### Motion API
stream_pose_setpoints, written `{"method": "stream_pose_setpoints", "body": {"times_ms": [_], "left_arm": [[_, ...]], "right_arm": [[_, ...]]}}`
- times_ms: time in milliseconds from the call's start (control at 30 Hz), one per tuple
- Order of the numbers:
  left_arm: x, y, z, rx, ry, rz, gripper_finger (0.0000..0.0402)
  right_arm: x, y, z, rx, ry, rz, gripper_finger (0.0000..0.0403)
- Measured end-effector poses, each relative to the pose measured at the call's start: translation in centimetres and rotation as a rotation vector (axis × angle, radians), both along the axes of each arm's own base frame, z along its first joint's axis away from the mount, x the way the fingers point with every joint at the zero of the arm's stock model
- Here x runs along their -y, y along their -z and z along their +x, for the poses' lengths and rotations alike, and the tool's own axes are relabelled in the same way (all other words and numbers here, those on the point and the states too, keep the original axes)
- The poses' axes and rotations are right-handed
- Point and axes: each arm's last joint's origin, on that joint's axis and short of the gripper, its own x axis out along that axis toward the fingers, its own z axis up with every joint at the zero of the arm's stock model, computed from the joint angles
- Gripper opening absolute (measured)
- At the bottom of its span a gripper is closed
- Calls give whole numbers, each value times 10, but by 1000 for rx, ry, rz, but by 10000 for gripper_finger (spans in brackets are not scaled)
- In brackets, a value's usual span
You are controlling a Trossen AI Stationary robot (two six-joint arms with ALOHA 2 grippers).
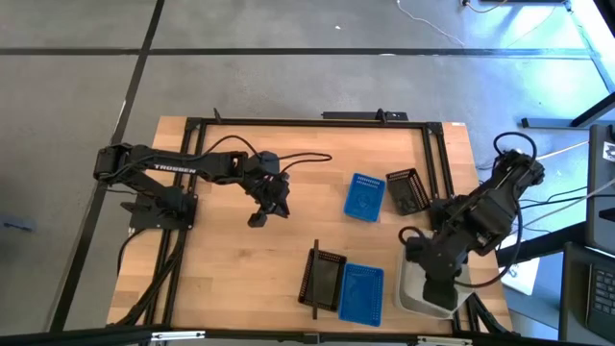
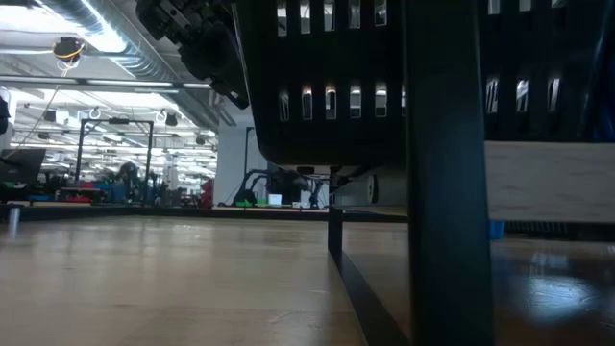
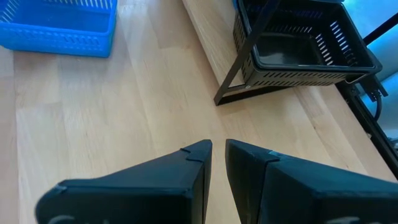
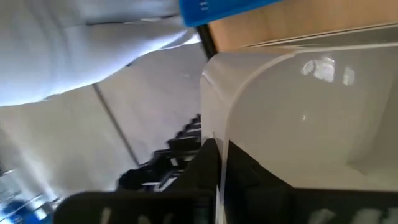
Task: Stack baskets on shelf by color
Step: Stack the gray bin on top of the gray bins on the shelf
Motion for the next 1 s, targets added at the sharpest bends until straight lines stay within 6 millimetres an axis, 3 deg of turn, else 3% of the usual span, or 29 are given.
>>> {"method": "stream_pose_setpoints", "body": {"times_ms": [333, 633, 1000], "left_arm": [[-1, 0, 0, 0, -5, -1, 39], [-1, 0, 0, -1, -5, -2, 39], [-1, 0, 0, -3, -10, -7, 39]], "right_arm": [[-24, 33, 20, -42, -171, -129, 0], [-38, 55, 34, -103, -177, -180, 3], [-39, 57, 36, -114, -175, -183, 81]]}}
